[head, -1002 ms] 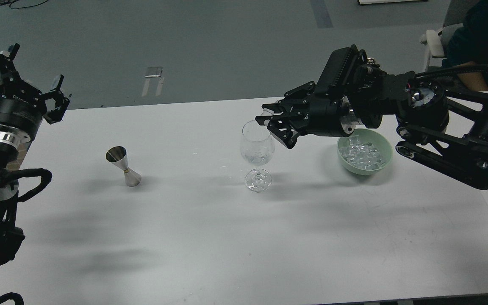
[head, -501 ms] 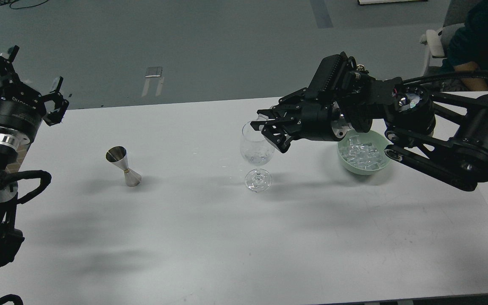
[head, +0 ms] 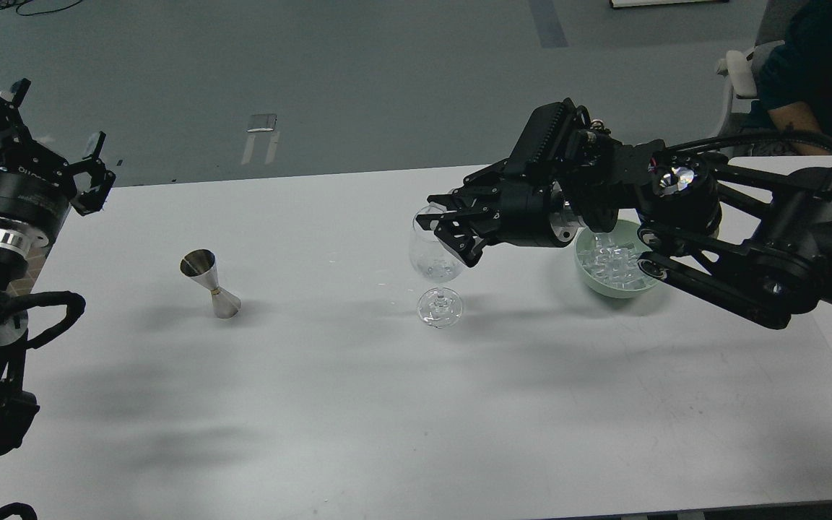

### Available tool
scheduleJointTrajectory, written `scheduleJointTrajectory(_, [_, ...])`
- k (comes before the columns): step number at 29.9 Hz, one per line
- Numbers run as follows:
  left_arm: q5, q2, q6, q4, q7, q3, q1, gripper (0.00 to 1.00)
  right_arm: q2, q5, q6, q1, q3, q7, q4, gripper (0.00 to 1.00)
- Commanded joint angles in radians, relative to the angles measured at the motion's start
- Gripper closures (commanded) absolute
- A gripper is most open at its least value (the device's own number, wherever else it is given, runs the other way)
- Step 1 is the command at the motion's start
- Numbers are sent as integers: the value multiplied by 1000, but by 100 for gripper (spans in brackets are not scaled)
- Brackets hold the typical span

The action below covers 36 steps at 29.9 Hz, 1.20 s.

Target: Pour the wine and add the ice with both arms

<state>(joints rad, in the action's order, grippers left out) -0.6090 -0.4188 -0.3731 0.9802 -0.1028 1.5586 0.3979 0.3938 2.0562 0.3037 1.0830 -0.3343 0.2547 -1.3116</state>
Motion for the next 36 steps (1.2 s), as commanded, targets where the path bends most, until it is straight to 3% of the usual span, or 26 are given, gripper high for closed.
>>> scheduleJointTrajectory(1, [0,0,0,0,0,0,-1,2,-3,-1,-2,0,0,0,-1,54])
scheduleJointTrajectory(7, [0,0,0,0,0,1,-1,2,-3,-1,-2,2,-3,0,-3,40])
scheduleJointTrajectory(12, [0,0,0,0,2,3,-1,2,-3,-2,-2,5,-5,-2,-3,34])
scheduleJointTrajectory(14, [0,-1,0,0,0,5,-1,2,-3,-5,-3,6,-20,-2,-3,24])
scheduleJointTrajectory(15, [0,-1,2,0,0,5,-1,2,-3,-13,-15,6,-41,0,-1,9])
scheduleJointTrajectory(16, [0,-3,2,0,0,5,-1,2,-3,-16,-18,5,-64,0,0,1])
scheduleJointTrajectory(23, [-2,-11,10,-6,6,-8,18,2,-39,-116,-17,2,-311,6,135,0])
scheduleJointTrajectory(26, [-5,-11,11,-11,15,-9,30,2,-84,-172,-18,12,-423,8,259,0])
scheduleJointTrajectory(32, [-8,-8,-1,-20,106,-54,96,2,-184,-358,-18,29,-623,-5,510,0])
scheduleJointTrajectory(36, [-6,-3,10,-20,135,-94,137,4,-247,-569,-20,57,-677,-5,638,0])
